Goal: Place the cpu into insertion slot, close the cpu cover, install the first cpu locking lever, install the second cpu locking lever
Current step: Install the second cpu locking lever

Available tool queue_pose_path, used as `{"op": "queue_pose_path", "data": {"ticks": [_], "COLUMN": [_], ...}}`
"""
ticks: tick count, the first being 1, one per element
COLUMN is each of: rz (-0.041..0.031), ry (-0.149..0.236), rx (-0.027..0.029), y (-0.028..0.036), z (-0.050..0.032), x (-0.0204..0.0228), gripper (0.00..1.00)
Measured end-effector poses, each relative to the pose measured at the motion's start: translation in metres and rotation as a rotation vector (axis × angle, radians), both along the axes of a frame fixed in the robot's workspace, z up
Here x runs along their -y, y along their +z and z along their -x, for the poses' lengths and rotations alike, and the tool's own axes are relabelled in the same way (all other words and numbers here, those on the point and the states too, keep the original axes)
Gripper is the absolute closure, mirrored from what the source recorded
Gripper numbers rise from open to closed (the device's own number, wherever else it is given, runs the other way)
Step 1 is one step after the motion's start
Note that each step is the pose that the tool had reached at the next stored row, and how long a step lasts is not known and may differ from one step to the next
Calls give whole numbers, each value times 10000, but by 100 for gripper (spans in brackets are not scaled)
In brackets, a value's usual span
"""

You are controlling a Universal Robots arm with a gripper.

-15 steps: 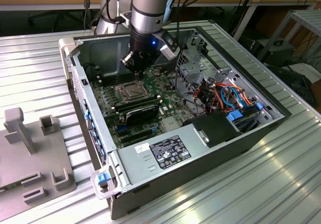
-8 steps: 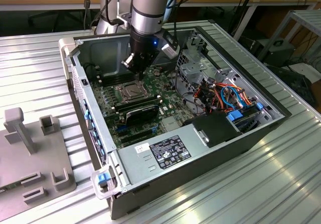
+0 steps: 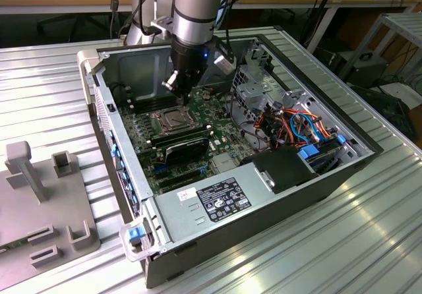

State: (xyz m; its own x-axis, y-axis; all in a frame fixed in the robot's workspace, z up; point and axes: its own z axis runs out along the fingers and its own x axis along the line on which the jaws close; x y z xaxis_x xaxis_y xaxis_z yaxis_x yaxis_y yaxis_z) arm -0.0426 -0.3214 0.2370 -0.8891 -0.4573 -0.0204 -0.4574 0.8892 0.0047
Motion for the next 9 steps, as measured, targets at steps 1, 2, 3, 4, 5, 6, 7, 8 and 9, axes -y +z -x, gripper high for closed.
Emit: {"op": "queue_pose_path", "data": {"ticks": [1,2,3,4,5,6,7,8,9], "rz": [9,18,29,44,61,81,87,88,89], "ry": [27,50,70,99,122,174,231,315,466], "rx": [1,1,1,0,0,1,1,3,4], "y": [44,71,89,113,129,145,149,148,148], "z": [0,0,0,0,0,0,0,0,0], "x": [0,0,0,0,0,0,1,1,1], "gripper": [89,89,89,89,89,89,89,89,89]}}
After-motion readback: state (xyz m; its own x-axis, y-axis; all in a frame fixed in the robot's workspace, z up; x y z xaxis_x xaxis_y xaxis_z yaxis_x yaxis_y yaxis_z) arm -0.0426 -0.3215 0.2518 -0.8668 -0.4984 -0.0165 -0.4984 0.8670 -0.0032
